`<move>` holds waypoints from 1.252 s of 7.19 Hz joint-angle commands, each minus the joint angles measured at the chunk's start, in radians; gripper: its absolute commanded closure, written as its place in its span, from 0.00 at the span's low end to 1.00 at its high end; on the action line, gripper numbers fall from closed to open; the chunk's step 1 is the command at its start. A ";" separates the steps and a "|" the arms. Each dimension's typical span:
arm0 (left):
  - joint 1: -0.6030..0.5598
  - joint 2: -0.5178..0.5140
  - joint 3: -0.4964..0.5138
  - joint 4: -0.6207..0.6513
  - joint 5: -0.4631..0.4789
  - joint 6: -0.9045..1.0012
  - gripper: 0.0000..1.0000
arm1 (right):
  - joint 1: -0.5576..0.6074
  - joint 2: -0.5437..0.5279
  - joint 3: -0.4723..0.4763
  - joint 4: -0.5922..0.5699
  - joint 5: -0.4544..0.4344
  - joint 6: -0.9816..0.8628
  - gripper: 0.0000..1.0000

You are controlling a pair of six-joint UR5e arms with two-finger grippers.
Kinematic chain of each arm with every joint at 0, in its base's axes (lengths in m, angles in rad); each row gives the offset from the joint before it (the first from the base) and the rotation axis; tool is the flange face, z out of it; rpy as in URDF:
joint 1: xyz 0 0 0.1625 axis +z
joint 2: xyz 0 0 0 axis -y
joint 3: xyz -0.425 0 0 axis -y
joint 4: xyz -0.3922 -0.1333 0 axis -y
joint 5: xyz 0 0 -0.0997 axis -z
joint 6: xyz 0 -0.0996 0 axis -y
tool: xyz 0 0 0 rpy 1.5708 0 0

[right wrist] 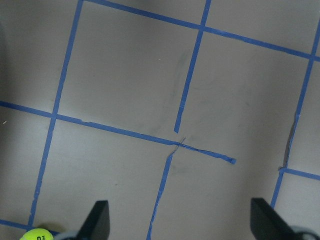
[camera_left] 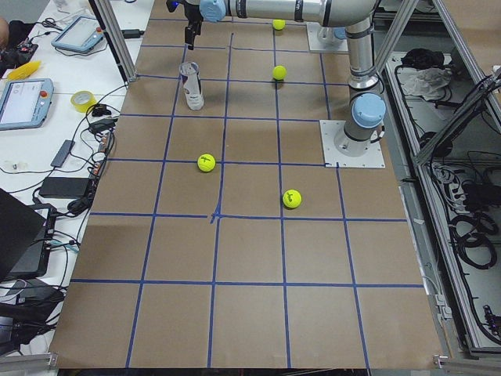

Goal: Lift up tennis ball bucket

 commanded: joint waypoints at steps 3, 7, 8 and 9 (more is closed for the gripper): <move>0.224 0.116 -0.077 -0.111 0.011 0.020 0.00 | -0.001 0.000 0.000 -0.002 0.000 0.000 0.00; 0.252 0.278 -0.266 -0.119 0.062 0.049 0.00 | -0.001 -0.026 0.000 -0.005 0.000 0.063 0.00; 0.254 0.303 -0.290 -0.119 0.057 0.053 0.00 | -0.004 -0.026 0.000 -0.005 0.002 0.113 0.00; 0.248 0.320 -0.294 -0.119 0.054 0.053 0.00 | -0.026 -0.026 0.000 -0.004 0.006 0.118 0.00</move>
